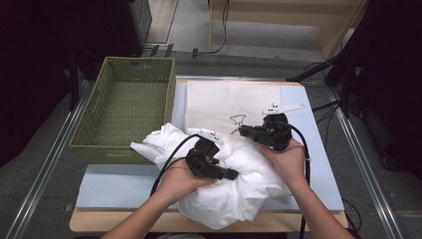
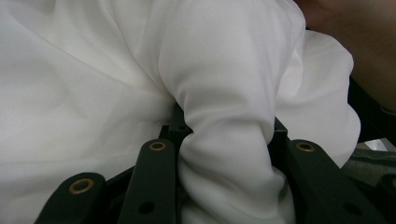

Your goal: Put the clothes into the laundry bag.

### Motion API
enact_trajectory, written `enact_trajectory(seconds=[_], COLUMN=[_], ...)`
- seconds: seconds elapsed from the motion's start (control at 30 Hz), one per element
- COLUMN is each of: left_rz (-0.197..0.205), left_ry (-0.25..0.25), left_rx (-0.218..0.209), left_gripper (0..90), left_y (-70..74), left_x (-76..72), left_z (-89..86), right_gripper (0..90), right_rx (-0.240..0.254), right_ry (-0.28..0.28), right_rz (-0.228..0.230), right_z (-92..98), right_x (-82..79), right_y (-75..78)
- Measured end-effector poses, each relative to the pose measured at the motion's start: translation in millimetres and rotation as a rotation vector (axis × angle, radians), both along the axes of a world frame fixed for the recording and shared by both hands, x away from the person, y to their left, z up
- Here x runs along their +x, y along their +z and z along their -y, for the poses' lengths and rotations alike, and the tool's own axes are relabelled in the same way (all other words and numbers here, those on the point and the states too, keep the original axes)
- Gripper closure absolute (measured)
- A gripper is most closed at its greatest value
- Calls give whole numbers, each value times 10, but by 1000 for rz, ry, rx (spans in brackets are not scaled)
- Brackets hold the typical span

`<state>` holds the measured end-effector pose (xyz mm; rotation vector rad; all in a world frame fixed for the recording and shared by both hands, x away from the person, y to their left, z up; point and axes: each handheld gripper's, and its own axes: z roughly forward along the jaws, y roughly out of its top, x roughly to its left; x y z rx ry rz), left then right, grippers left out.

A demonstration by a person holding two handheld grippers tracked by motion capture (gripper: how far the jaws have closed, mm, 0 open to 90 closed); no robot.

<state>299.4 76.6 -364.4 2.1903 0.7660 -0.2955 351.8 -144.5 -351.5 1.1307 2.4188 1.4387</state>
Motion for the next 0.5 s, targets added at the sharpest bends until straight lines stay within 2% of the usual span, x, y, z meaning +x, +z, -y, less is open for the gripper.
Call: enact_trajectory(seconds=[0.1,0.2,0.37,0.5], left_rz=[30,31,63,84], left_ry=[37,83,125,140], left_rx=[16,19,36,43], left_gripper=[672,672,672,672], left_y=[-32,-106,-173,-179], left_x=[85,181,275,323], left_z=[5,-22,-6,50], right_gripper=[884,884,890,890], right_rx=[3,-3,-19,-13], right_ry=[-5,-4,4,7], right_rz=[2,-1,0,11], right_z=[24,34,11,3], right_x=[-8,-15,-46,-86], right_y=[8,7,10,37])
